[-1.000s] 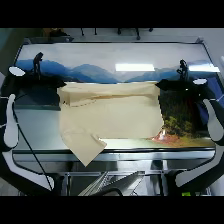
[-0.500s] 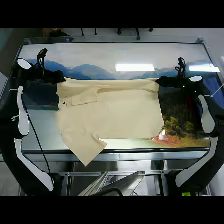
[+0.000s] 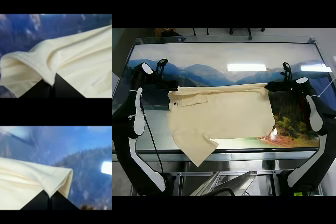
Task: Fold the shirts.
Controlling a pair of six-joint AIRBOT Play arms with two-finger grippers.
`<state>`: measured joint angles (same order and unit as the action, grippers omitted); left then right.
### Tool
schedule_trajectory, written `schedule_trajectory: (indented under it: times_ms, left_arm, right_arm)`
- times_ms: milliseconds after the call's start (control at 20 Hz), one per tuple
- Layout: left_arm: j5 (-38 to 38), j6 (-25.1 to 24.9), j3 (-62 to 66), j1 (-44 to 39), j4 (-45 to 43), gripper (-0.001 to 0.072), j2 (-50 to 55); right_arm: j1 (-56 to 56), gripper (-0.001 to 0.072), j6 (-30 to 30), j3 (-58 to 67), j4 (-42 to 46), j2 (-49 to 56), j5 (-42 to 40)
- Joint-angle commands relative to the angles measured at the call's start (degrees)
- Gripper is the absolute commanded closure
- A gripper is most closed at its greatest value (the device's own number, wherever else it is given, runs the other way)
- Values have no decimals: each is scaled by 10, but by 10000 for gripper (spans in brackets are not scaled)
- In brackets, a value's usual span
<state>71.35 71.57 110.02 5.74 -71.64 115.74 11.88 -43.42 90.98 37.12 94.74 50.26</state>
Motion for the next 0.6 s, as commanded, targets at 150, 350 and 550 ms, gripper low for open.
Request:
schedule_trajectory:
  times_ms: [150, 350, 550]
  left_arm:
    - [77, 15, 13, -1, -2, 280, 0]
    - [197, 78, 85, 8, -2, 156, -11]
    - [211, 99, -68, 31, 59, 156, -127]
  right_arm:
    - [-7, 346, -2, 1, 7, -13, 8]
    - [27, 324, -67, 1, 75, -112, 79]
    - [98, 427, -112, -57, 139, -189, 259]
